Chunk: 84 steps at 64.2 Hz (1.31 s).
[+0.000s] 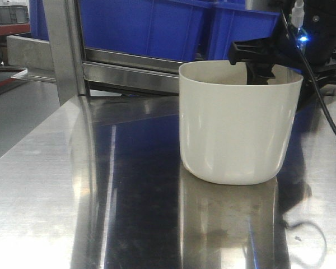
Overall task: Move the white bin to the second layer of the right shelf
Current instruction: 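Move the right gripper to the white bin's rim and grasp it, then lift the white bin off the table with the right gripper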
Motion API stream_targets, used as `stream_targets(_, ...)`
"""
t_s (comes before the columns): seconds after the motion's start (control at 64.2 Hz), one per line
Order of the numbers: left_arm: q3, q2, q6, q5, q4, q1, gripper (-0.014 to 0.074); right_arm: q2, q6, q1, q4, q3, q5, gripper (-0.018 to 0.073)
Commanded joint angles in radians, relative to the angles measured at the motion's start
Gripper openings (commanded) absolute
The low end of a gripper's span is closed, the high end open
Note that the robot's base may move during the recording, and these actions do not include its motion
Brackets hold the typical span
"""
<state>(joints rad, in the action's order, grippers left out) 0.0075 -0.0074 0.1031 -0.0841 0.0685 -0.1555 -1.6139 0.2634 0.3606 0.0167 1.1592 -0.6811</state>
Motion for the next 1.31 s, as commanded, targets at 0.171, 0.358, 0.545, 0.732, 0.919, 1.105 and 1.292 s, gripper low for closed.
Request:
stream_targets(0.171,0.037,-0.014,-0.004,0.084,0.005,-0.004,0.0085,0.048,0.001,-0.001,0.003,0.038,0.079,0.0043)
stream_targets(0.358,0.037,-0.014,-0.004,0.084,0.005,-0.004,0.0085,0.115,0.001,-0.001,-0.017,0.085,0.106,0.0057)
stream_targets(0.545,0.037,-0.014,-0.004,0.084,0.005,-0.004,0.0085,0.25,0.001,-0.001,-0.063,0.104,0.185,0.0057)
stream_targets(0.732,0.037,-0.014,-0.004,0.084,0.005,-0.004,0.0085,0.388,0.001,-0.003,-0.108,0.09,0.214,0.0057)
stream_targets(0.919,0.037,-0.014,-0.004,0.084,0.005,-0.004,0.0085,0.544,0.001,-0.004,-0.134,0.02,0.234,0.0057)
stream_targets(1.105,0.037,-0.014,-0.004,0.084,0.005,-0.004,0.0085,0.732,0.001,-0.009,-0.193,-0.155,0.286,0.0057)
stream_targets(1.292,0.037,-0.014,-0.004,0.084,0.005,-0.004,0.0085,0.909,0.001,-0.057,-0.193,-0.351,0.341,0.0057)
